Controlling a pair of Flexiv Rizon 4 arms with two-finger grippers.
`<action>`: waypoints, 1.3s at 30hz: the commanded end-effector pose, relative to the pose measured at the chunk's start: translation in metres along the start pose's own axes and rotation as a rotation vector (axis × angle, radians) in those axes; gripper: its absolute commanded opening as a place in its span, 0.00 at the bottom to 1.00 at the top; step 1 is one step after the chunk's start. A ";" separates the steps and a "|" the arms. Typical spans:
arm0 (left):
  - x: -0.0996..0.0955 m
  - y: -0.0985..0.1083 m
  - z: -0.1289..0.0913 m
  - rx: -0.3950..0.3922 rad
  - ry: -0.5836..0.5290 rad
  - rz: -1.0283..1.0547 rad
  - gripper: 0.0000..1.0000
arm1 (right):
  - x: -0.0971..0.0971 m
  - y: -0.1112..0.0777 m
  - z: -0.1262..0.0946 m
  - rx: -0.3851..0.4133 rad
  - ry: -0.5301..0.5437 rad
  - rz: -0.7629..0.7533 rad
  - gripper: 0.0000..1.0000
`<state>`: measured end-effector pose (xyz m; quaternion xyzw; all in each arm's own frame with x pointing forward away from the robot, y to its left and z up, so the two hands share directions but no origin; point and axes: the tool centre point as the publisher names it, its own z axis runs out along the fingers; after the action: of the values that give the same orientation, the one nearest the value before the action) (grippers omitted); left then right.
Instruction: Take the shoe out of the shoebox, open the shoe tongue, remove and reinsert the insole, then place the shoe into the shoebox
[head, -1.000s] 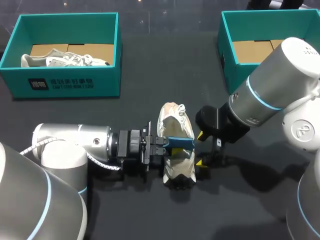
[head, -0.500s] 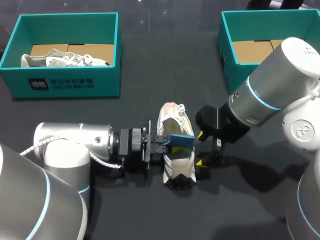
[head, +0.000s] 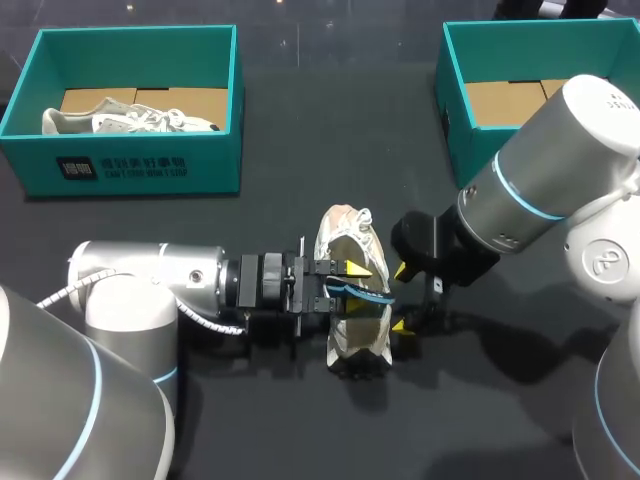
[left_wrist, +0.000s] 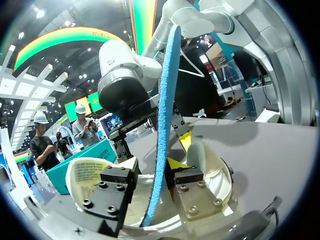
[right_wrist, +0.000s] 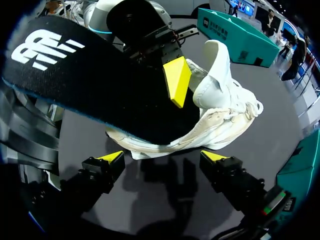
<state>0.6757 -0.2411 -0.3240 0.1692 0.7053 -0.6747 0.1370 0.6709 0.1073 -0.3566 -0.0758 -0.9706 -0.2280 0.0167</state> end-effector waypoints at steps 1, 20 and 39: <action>0.003 -0.008 -0.003 0.005 0.002 0.009 0.35 | 0.001 0.000 0.000 0.001 -0.003 0.001 1.00; 0.011 -0.003 0.001 0.025 0.015 0.128 0.00 | 0.001 0.000 0.000 0.001 -0.003 0.001 1.00; -0.005 0.031 -0.003 -0.021 -0.042 0.123 0.00 | 0.001 0.000 0.000 0.001 -0.003 0.001 1.00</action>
<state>0.6911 -0.2374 -0.3475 0.1962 0.6982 -0.6597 0.1970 0.6709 0.1073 -0.3567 -0.0758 -0.9706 -0.2280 0.0167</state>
